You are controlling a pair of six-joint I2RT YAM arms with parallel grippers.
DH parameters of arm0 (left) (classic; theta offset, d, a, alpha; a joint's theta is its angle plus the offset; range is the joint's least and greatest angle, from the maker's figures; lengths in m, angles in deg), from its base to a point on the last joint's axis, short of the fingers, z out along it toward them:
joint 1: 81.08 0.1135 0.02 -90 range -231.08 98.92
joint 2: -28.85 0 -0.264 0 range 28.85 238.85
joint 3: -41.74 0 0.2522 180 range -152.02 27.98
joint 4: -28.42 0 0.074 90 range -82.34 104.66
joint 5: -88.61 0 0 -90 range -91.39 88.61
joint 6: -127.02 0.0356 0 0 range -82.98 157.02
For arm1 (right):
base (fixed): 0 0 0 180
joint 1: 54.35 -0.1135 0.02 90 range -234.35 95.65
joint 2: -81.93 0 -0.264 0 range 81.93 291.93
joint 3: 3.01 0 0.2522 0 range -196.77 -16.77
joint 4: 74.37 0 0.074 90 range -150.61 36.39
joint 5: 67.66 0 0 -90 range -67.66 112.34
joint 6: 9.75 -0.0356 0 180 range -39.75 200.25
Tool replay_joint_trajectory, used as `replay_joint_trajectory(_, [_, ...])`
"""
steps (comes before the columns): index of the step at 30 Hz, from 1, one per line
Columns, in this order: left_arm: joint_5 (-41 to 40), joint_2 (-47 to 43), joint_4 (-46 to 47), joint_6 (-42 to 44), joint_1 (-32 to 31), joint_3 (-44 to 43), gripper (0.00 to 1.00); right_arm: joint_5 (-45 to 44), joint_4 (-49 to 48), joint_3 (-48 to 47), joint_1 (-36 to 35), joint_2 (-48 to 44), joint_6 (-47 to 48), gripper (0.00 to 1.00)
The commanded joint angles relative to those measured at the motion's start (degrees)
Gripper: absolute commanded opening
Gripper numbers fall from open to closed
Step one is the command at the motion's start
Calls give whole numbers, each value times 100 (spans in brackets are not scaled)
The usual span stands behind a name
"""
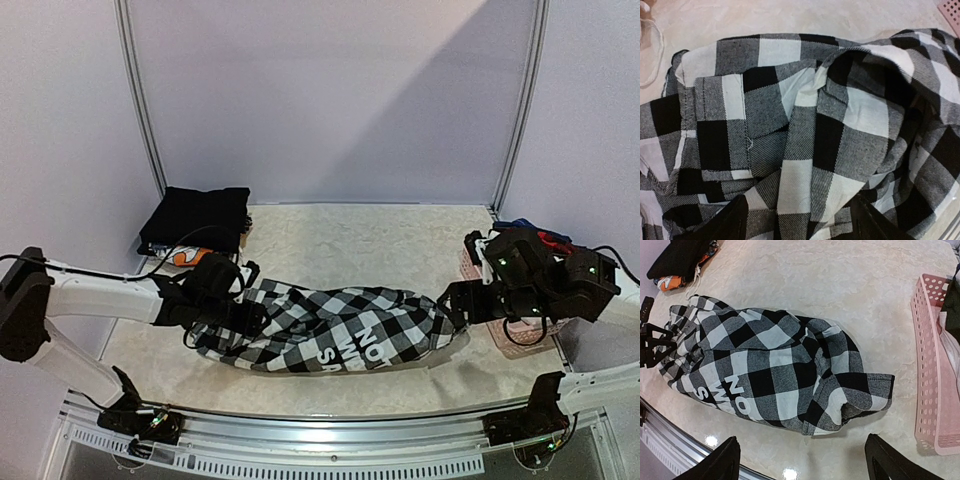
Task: Fold and stack the mixed laundry pile
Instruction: Place the crumpled shirt at the center of the board, then adjust the crumpled shirt at the center of the board.
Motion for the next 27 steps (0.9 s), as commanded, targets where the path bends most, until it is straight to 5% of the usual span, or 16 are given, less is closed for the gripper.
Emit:
replay_joint_trajectory(1, [98,538,181,115,-50,-324,70,2,-212,-271,-40,268,226,87])
replay_joint_trajectory(6, [54,808,190,73,-91,-402,57,-24,-293,-225,-41,520,308,88])
replay_joint_trajectory(13, [209,812,240,61,-159,-503,0,15,-409,-156,-45,536,365,88])
replay_joint_trajectory(27, [-578,-1604,-446,758,-939,-918,0,1473,-1590,-812,-46,1205,1385,95])
